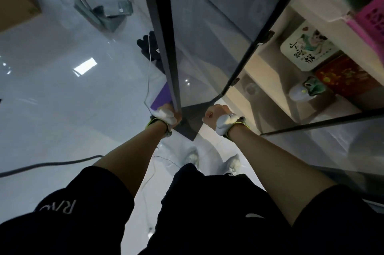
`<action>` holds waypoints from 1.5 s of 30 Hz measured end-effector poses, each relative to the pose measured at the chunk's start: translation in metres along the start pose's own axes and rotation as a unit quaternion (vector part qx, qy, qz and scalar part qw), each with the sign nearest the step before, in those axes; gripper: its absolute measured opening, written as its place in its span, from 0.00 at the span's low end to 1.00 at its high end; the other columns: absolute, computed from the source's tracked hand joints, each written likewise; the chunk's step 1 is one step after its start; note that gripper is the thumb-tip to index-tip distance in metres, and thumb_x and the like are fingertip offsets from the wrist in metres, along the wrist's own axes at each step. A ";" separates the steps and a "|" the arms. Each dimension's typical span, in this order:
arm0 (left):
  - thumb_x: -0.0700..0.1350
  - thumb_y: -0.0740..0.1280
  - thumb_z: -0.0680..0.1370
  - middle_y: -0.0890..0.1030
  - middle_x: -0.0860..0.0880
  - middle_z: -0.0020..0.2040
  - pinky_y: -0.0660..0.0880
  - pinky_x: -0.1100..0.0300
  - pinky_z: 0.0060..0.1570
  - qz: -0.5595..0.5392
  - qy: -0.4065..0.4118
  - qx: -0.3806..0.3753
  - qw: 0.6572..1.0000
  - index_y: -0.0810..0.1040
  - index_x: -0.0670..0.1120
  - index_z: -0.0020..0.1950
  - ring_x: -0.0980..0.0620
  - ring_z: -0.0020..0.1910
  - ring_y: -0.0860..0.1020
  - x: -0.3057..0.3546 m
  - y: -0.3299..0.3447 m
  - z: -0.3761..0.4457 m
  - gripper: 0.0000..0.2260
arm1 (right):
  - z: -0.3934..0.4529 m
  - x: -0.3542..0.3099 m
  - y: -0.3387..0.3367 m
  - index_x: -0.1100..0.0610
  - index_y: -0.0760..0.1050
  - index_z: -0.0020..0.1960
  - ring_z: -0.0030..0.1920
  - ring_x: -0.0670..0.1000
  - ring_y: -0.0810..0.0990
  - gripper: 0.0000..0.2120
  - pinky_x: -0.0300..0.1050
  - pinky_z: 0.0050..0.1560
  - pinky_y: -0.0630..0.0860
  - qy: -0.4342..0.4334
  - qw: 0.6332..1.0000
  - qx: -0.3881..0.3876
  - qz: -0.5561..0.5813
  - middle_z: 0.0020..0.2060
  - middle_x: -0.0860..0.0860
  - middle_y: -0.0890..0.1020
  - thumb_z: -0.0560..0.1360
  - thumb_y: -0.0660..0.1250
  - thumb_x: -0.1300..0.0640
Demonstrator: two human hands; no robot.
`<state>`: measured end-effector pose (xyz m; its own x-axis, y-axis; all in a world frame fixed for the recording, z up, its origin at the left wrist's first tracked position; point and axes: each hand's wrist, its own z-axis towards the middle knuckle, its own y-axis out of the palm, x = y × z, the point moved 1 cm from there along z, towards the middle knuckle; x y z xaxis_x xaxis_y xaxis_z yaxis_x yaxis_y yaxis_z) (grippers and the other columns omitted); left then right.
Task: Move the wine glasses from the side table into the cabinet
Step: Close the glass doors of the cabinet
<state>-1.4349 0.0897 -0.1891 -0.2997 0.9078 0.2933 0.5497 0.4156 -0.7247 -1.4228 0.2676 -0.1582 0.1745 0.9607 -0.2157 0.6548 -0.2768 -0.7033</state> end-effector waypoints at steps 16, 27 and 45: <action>0.36 0.64 0.76 0.74 0.44 0.68 0.74 0.53 0.61 -0.164 0.088 0.045 0.981 0.62 0.49 0.76 0.41 0.63 0.75 -0.009 -0.017 0.005 0.30 | -0.032 0.033 0.024 0.56 0.75 0.63 0.64 0.58 0.74 0.17 0.52 0.63 0.74 0.047 0.998 -0.031 0.004 0.64 0.54 0.77 0.78 0.61 0.49; 0.34 0.63 0.77 0.75 0.45 0.68 0.70 0.53 0.67 -0.202 0.060 0.016 0.977 0.69 0.44 0.72 0.43 0.65 0.74 0.007 0.029 -0.035 0.23 | -0.070 0.078 0.041 0.54 0.77 0.63 0.66 0.55 0.72 0.16 0.43 0.58 0.69 0.056 0.996 -0.024 0.067 0.63 0.53 0.78 0.79 0.61 0.50; 0.32 0.58 0.81 0.78 0.40 0.52 0.74 0.75 0.29 -0.275 0.119 -0.037 0.953 0.73 0.33 0.65 0.46 0.46 0.77 0.124 0.137 -0.099 0.13 | -0.124 0.239 0.044 0.51 0.71 0.68 0.71 0.53 0.68 0.19 0.42 0.61 0.67 0.132 0.988 -0.008 0.085 0.70 0.49 0.70 0.81 0.56 0.45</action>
<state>-1.3199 0.2644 -0.1902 -0.3776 0.5353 0.7555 0.4166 0.8269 -0.3777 -1.2611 0.4878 -0.1567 0.4667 0.8725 -0.1447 0.6108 -0.4363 -0.6608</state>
